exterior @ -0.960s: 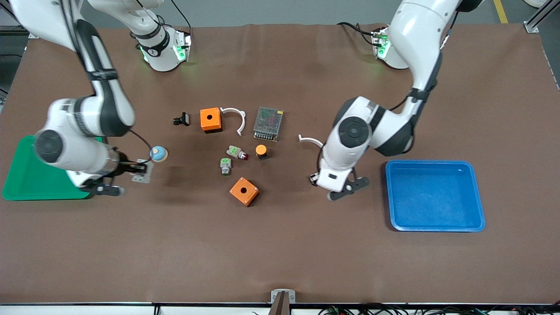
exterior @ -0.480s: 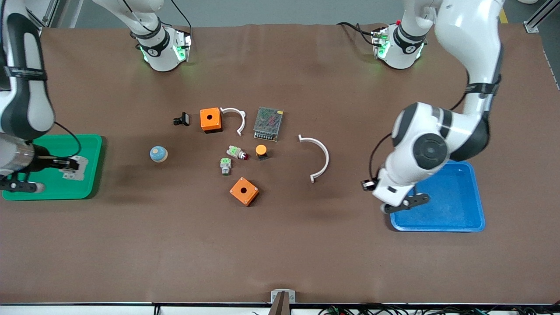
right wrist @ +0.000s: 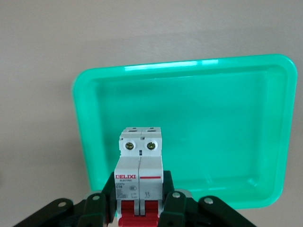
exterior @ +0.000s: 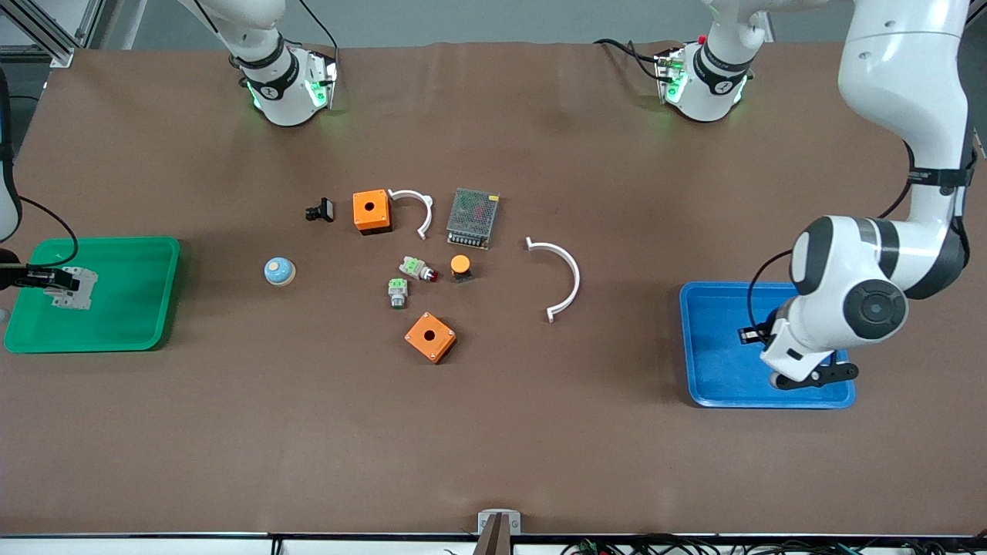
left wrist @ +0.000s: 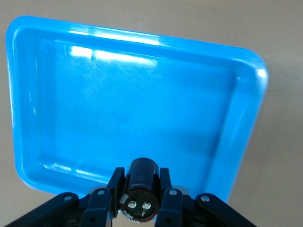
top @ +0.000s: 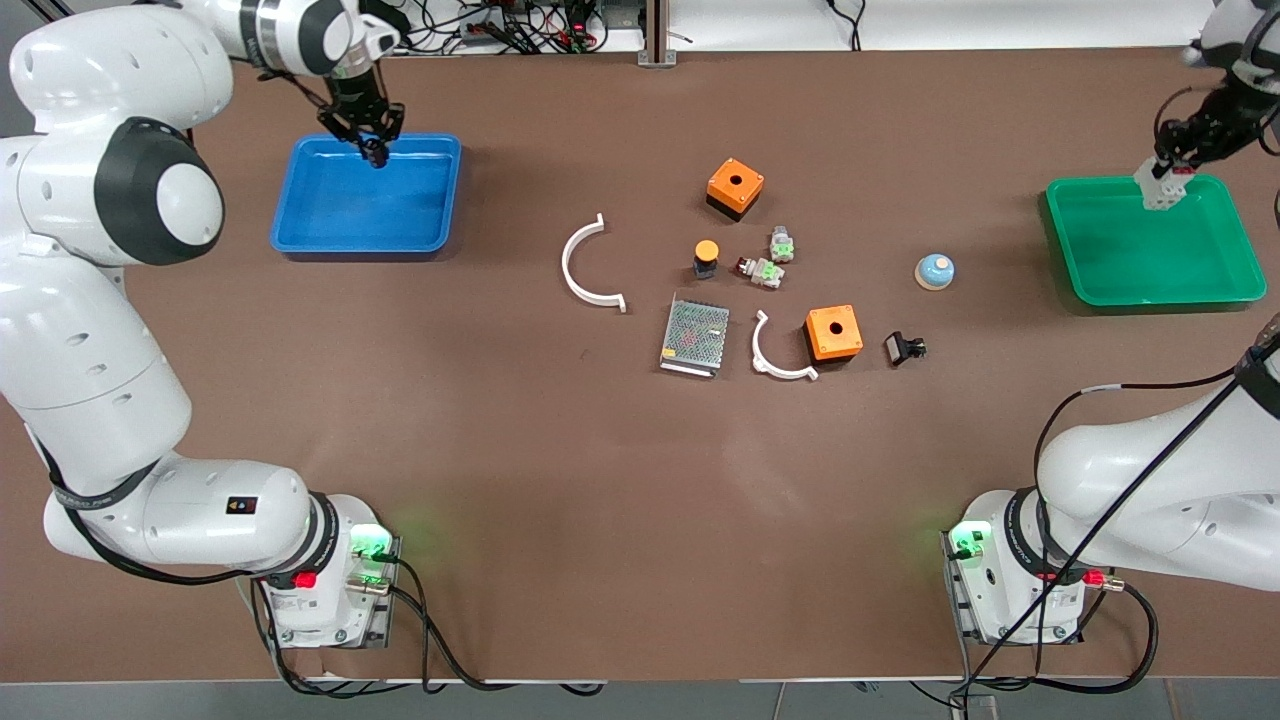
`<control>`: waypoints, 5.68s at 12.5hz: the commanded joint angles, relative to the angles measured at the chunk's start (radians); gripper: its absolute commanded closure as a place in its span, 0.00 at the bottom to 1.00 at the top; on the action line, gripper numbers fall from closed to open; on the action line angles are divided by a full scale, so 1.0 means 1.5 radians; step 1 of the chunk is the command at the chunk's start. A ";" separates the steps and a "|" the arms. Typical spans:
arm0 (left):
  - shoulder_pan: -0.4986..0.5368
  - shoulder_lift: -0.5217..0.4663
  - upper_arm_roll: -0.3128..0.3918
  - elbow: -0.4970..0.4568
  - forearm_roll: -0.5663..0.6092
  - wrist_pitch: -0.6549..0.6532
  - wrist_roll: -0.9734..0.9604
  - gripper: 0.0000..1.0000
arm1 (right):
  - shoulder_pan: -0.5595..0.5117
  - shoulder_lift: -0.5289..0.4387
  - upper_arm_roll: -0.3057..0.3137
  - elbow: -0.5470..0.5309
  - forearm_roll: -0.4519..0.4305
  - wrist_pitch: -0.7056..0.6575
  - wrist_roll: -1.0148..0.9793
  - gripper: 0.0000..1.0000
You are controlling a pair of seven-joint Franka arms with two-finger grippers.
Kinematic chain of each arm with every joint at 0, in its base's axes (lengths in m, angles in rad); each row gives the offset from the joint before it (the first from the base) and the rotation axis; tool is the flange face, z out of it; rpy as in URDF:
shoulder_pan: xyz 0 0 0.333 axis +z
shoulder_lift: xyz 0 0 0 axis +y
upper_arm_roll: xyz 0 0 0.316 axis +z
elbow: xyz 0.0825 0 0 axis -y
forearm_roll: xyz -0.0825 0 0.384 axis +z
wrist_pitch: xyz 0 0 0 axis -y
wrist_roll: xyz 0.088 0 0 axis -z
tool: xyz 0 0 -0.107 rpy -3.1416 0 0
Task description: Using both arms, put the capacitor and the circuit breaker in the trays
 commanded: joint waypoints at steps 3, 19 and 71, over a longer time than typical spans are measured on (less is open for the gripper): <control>0.080 0.038 -0.008 -0.039 0.016 0.122 0.129 1.00 | -0.046 0.087 0.014 0.015 -0.015 0.073 -0.037 0.76; 0.123 -0.061 -0.078 0.043 0.005 -0.040 0.217 0.00 | -0.043 -0.014 0.020 0.011 -0.006 -0.006 -0.063 0.00; -0.055 -0.406 0.038 0.055 -0.102 -0.365 0.132 0.00 | 0.270 -0.292 0.018 0.123 0.043 -0.236 0.324 0.00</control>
